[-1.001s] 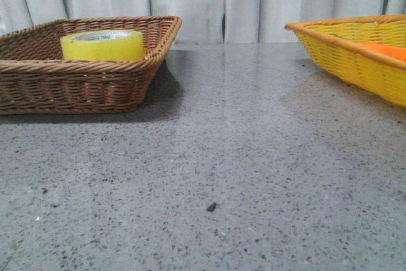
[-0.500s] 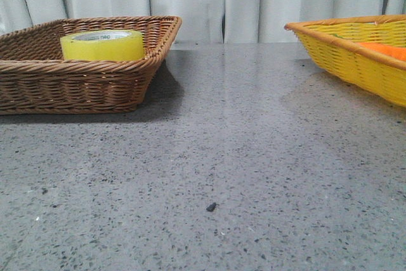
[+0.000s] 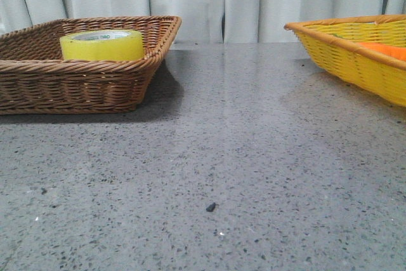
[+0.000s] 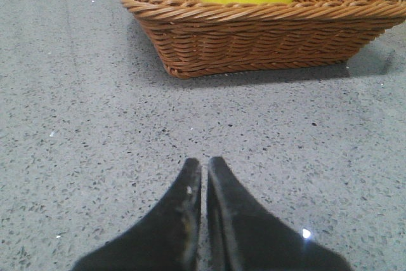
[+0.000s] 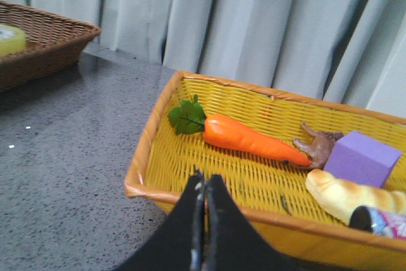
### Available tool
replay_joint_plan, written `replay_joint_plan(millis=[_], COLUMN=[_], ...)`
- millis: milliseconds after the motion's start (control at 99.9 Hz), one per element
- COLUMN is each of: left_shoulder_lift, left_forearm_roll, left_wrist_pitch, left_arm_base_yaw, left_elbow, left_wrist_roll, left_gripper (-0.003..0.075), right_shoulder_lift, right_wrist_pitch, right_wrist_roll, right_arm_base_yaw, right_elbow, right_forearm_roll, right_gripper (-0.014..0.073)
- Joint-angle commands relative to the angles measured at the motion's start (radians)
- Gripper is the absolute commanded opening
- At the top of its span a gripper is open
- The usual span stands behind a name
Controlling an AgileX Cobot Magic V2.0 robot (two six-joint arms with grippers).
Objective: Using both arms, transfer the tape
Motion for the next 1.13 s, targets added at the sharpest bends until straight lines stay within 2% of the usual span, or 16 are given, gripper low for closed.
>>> replay_joint_plan(millis=[0,130,190,260,340,600,1121], left_shoulder_lift=[-0.029,-0.029,-0.029,-0.029,-0.029,-0.029,-0.029], left_forearm_roll=[-0.015,-0.015,-0.015,-0.015,-0.015,-0.015,-0.015], left_wrist_pitch=[-0.041,-0.041,-0.041,-0.041,-0.041,-0.041,-0.041], left_arm_base_yaw=[0.001,0.001,0.001,0.001,0.001,0.001,0.001], left_elbow=[0.008,0.008,0.008,0.008,0.008,0.008,0.008], left_wrist_roll=[-0.01,-0.01,-0.01,-0.01,-0.01,-0.01,-0.01], left_gripper=[-0.0021,-0.0021,-0.0021,-0.0021,-0.0021,-0.0021,-0.0021], right_shoulder_lift=[0.02,0.02,0.008,-0.016,-0.073,-0.068,-0.068], right_wrist_pitch=[-0.276,-0.431,-0.314,-0.268,-0.173,0.082,0.083], right_wrist_roll=[0.035,0.036,0.036,0.036,0.036,0.036,0.036], right_arm_base_yaw=[-0.077,-0.176,-0.208,-0.232,-0.239,-0.239,-0.239], right_elbow=[0.091,0.22,0.205,0.213,0.213,0.213,0.211], right_forearm_roll=[0.046,0.107,0.105,0.105,0.105,0.105,0.1], right_gripper=[-0.0074,-0.0074,-0.0074,-0.0074,-0.0074,-0.0074,-0.0074])
